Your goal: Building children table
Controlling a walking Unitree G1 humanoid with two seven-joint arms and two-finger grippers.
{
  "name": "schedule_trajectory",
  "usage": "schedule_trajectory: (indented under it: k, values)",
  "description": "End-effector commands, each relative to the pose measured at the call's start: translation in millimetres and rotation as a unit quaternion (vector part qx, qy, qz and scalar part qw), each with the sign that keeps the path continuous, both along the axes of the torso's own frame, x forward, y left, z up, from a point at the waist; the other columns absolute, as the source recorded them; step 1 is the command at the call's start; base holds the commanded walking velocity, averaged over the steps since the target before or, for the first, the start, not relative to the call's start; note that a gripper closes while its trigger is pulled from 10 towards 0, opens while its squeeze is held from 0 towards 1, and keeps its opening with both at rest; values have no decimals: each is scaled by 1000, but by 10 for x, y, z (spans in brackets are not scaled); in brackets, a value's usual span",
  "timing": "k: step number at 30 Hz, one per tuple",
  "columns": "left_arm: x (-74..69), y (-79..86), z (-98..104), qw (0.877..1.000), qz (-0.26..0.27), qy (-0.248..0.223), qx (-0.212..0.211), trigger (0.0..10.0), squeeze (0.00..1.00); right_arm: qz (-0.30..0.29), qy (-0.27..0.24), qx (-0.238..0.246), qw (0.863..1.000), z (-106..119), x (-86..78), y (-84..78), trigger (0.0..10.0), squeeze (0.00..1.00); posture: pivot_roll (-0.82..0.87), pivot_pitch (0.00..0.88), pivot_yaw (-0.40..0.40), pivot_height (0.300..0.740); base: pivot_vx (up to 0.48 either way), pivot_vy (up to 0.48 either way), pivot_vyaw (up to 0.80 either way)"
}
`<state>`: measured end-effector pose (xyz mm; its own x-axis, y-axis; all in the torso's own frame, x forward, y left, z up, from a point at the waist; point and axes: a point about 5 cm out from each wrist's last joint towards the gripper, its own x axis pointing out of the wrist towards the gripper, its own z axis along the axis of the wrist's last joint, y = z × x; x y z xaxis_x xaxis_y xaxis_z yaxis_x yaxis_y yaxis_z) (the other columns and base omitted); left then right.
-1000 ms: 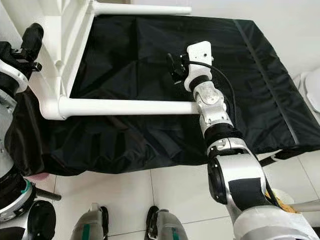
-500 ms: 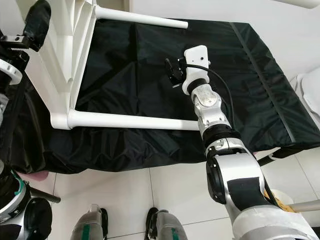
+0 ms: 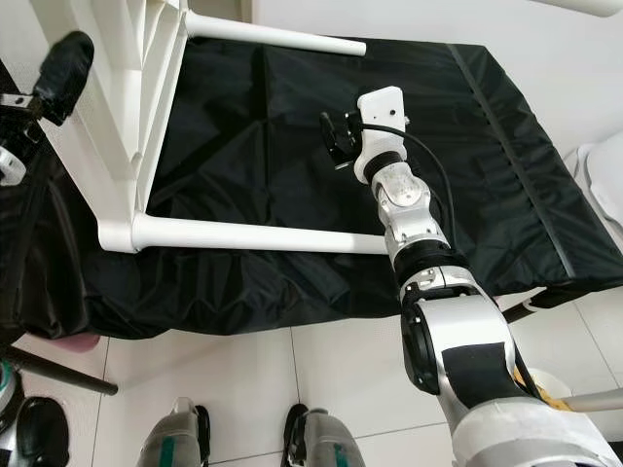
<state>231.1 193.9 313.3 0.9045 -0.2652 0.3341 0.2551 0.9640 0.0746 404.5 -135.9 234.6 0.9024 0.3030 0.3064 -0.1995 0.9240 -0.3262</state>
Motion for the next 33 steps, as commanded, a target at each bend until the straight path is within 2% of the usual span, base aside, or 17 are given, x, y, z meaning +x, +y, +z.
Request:
schedule_trajectory:
  k: [1, 4, 6, 10, 11, 19, 21, 22, 23, 24, 25, 26, 28, 29, 31, 32, 33]
  values:
    - [-30, -103, -64, 993, -105, 13, 46, 10000, 0, 6, 0, -11, 1000, -1, 4, 42, 10000, 0, 164, 159, -84, 740, 0, 0, 0]
    - [-7, -54, -155, 992, -105, 41, 49, 10000, 0, 7, 0, -10, 1000, -1, 4, 48, 10000, 0, 166, 159, -82, 740, 0, 0, 0]
    - [-15, -4, -300, 989, -106, 79, 71, 10000, 0, 8, 0, -11, 1000, -6, 3, 48, 10000, 0, 167, 159, -81, 740, 0, 0, 0]
    - [-33, 38, -383, 985, -109, 106, 82, 10000, 0, 8, 1, -12, 1000, -12, 2, 45, 10000, 0, 170, 157, -83, 740, 0, 0, 0]
    - [-80, 59, -460, 978, -119, 131, 110, 10000, 0, 8, 2, -13, 1000, -19, 3, 46, 10000, 0, 170, 157, -83, 740, 0, 0, 0]
    - [-148, 72, -563, 969, -125, 161, 140, 10000, 0, 10, 3, -14, 1000, -30, 1, 61, 10000, 0, 182, 151, -87, 740, 0, 0, 0]
    - [-191, 60, -614, 963, -134, 177, 155, 10000, 0, 12, 4, -14, 1000, -37, 0, 77, 10000, 0, 189, 148, -89, 740, 0, 0, 0]
    - [-234, 54, -664, 955, -149, 196, 165, 10000, 0, 14, 4, -14, 1000, -41, 0, 91, 10000, 0, 189, 148, -89, 740, 0, 0, 0]
    - [-234, 54, -664, 955, -149, 196, 165, 10000, 0, 14, 4, -14, 1000, -41, 0, 91, 10000, 0, 189, 148, -89, 740, 0, 0, 0]
    - [-286, 48, -711, 947, -167, 211, 176, 10000, 0, 16, 5, -14, 1000, -47, 0, 104, 10000, 0, 197, 142, -92, 740, 0, 0, 0]
    - [-286, 48, -711, 947, -167, 211, 176, 10000, 0, 16, 5, -14, 1000, -47, 0, 104, 10000, 0, 197, 142, -92, 740, 0, 0, 0]
    - [-327, 50, -755, 939, -181, 227, 182, 10000, 0, 17, 6, -14, 1000, -55, -2, 114, 10000, 0, 206, 136, -95, 740, 0, 0, 0]
    - [-327, 50, -755, 939, -181, 227, 182, 10000, 0, 17, 6, -14, 1000, -55, -2, 114, 10000, 0, 206, 136, -95, 740, 0, 0, 0]
    - [-368, 55, -790, 931, -197, 237, 195, 10000, 0, 18, 7, -14, 1000, -62, -3, 121, 10000, 0, 211, 132, -97, 740, 0, 0, 0]
    - [-368, 55, -790, 931, -197, 237, 195, 10000, 0, 18, 7, -14, 1000, -62, -3, 121, 10000, 0, 211, 132, -97, 740, 0, 0, 0]
    - [-420, 43, -864, 917, -232, 255, 203, 10000, 0, 22, 10, -15, 1000, -77, -5, 148, 10000, 0, 222, 121, -102, 740, 0, 0, 0]
    - [-420, 43, -864, 917, -232, 255, 203, 10000, 0, 22, 10, -15, 1000, -77, -5, 148, 10000, 0, 222, 121, -102, 740, 0, 0, 0]
